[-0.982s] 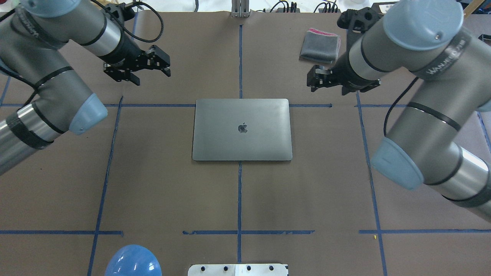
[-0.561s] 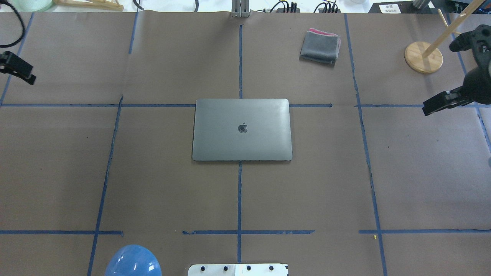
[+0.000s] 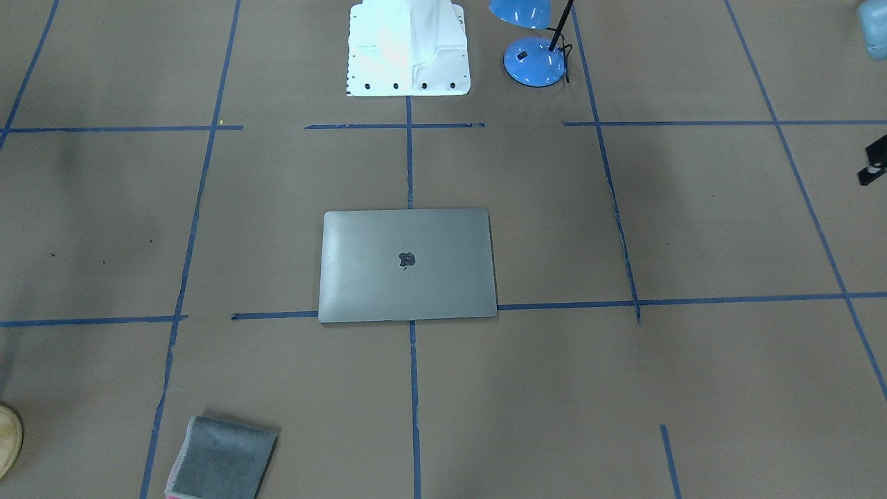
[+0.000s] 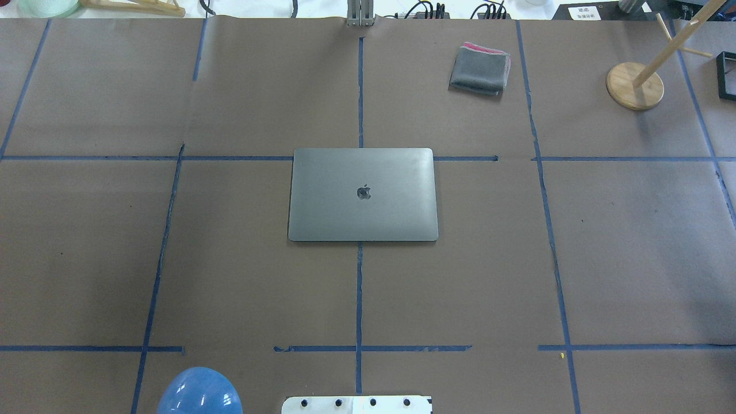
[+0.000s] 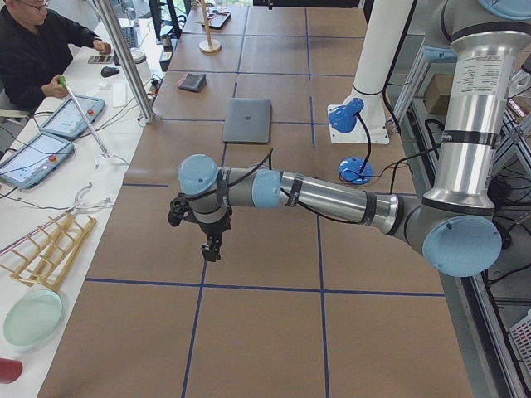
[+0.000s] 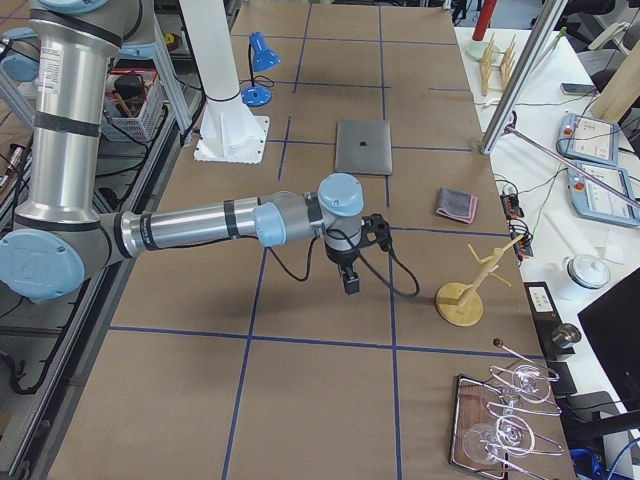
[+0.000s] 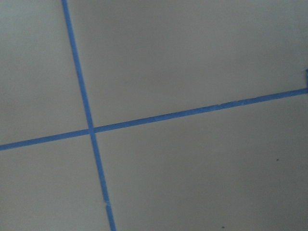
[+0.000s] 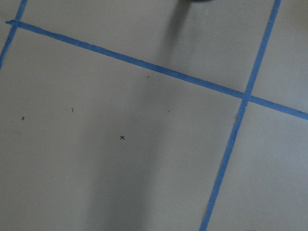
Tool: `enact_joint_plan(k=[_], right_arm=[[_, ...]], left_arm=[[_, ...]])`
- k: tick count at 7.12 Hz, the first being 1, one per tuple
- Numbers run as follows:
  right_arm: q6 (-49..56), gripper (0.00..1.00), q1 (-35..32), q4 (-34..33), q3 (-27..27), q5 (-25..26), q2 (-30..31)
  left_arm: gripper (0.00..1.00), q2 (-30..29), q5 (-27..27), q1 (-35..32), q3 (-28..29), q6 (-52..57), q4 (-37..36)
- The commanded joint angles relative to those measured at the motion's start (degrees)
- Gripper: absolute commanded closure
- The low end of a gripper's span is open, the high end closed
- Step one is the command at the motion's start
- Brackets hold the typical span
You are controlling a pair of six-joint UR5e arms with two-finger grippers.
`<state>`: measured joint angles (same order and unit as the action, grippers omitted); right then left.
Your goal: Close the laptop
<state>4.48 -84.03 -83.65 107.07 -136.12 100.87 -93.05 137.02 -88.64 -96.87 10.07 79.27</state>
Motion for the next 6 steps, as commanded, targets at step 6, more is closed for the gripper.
enact_joint_plan(k=[6], right_arm=[[1.8,0.00,-7.9,-0.4,-6.4,-0.4,4.3]], left_arm=[[0.00,4.3,0.0,-1.3,1.8,1.8,0.3]])
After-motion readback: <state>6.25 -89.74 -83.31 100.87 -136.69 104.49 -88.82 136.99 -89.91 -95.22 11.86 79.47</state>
